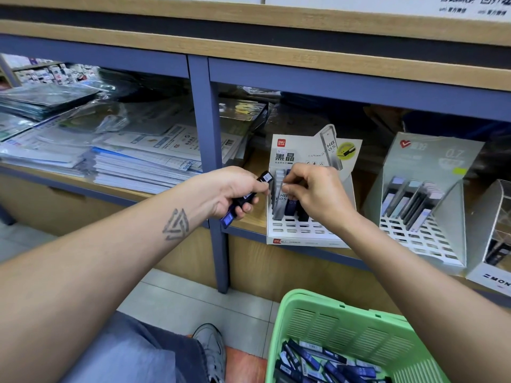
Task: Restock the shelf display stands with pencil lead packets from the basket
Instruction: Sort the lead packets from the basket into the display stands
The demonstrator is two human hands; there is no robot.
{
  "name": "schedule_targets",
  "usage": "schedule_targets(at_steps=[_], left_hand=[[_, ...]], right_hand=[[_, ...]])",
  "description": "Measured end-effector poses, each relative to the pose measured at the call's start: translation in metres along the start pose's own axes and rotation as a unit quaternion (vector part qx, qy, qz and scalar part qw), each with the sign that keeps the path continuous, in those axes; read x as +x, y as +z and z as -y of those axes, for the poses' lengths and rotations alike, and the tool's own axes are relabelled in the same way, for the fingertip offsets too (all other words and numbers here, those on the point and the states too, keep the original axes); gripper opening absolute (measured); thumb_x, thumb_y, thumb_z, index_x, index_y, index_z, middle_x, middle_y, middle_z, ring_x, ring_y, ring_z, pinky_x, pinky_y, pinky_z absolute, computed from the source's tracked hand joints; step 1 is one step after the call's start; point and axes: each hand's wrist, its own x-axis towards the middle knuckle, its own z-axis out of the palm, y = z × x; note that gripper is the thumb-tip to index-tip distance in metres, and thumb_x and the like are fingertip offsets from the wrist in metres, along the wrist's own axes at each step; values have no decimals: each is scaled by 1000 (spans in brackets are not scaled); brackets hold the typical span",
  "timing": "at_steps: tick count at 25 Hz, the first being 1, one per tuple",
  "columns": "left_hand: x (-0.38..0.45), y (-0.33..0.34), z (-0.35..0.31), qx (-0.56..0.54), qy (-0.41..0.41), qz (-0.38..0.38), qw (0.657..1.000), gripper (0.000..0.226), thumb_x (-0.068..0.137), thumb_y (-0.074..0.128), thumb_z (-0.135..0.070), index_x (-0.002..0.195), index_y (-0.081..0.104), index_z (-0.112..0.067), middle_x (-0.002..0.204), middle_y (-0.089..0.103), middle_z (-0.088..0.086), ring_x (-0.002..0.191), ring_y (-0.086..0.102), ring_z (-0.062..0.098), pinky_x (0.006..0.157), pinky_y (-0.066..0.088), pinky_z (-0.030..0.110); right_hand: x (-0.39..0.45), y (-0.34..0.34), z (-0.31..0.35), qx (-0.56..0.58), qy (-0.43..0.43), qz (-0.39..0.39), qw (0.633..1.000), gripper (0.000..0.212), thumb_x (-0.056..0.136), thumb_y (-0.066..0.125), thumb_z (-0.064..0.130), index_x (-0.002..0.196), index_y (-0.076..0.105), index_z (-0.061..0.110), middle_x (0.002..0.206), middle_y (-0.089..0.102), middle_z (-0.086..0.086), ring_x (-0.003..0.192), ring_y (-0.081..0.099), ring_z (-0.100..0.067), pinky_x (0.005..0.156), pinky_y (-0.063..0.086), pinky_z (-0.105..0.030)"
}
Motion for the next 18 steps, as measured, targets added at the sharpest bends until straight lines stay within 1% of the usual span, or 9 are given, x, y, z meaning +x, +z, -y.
schedule_targets(at_steps=[4, 6, 7, 9, 11, 12, 15, 18], left_hand=[[-3, 0, -2, -12, -16, -14, 1000, 6, 95, 56, -17, 98, 59, -13, 60, 46, -1, 41, 35, 9, 35, 26, 17], [-5, 1, -4, -22, -19, -8, 1000, 11, 94, 51, -18, 95, 60, -11, 60, 46, -1, 41, 35, 10, 36, 26, 17], [-5, 1, -5, -26, -18, -7, 999, 16, 95, 47, -20, 93, 61, -11, 61, 46, 0, 42, 36, 10, 36, 26, 17], [-7, 2, -6, -31, -16, -8, 999, 22, 97, 43, -21, 93, 61, -9, 62, 47, 2, 45, 37, 12, 38, 26, 18], [-8, 1, -5, -34, -13, 2, 999, 18, 100, 45, -20, 99, 60, -11, 65, 50, 3, 47, 40, 13, 38, 27, 18], [-9, 0, -4, -34, -9, 11, 999, 16, 102, 46, -21, 103, 59, -13, 66, 51, 3, 48, 42, 13, 38, 28, 18], [-10, -3, -3, -32, 15, 36, 999, 17, 105, 49, -26, 112, 59, -14, 68, 53, 4, 50, 45, 14, 37, 29, 18], [-14, -4, -4, -60, 50, 68, 995, 22, 104, 52, -21, 120, 62, -9, 67, 55, 5, 52, 47, 15, 37, 31, 19]], right_hand=[[1, -1, 0, -11, 6, 28, 1000, 11, 88, 76, 13, 81, 70, 18, 74, 69, 6, 72, 68, -11, 70, 59, -42], [0, -1, -1, -3, 18, 42, 999, 12, 89, 74, 11, 81, 70, 19, 73, 69, 5, 71, 69, -11, 70, 60, -43], [1, 0, -2, -3, 18, 36, 999, 12, 90, 73, 10, 82, 71, 19, 75, 70, 5, 72, 69, -12, 72, 60, -43], [2, 1, -2, -46, -16, 8, 999, 7, 89, 72, 11, 88, 76, 16, 84, 70, 4, 81, 67, -18, 75, 58, -42], [3, 3, 1, -123, -65, -8, 990, 7, 90, 72, 13, 92, 78, 14, 93, 67, 2, 89, 64, -24, 75, 55, -43], [3, 3, 2, -149, -74, -3, 986, 8, 90, 71, 15, 94, 78, 14, 95, 66, 1, 92, 63, -26, 74, 54, -42], [-2, 4, 7, -173, -61, 42, 982, 14, 92, 66, 15, 98, 77, 19, 99, 67, 1, 99, 62, -27, 77, 53, -42], [-4, 2, 9, -213, -51, 70, 973, 21, 96, 59, 17, 109, 76, 21, 104, 68, 0, 103, 61, -27, 79, 53, -42]])
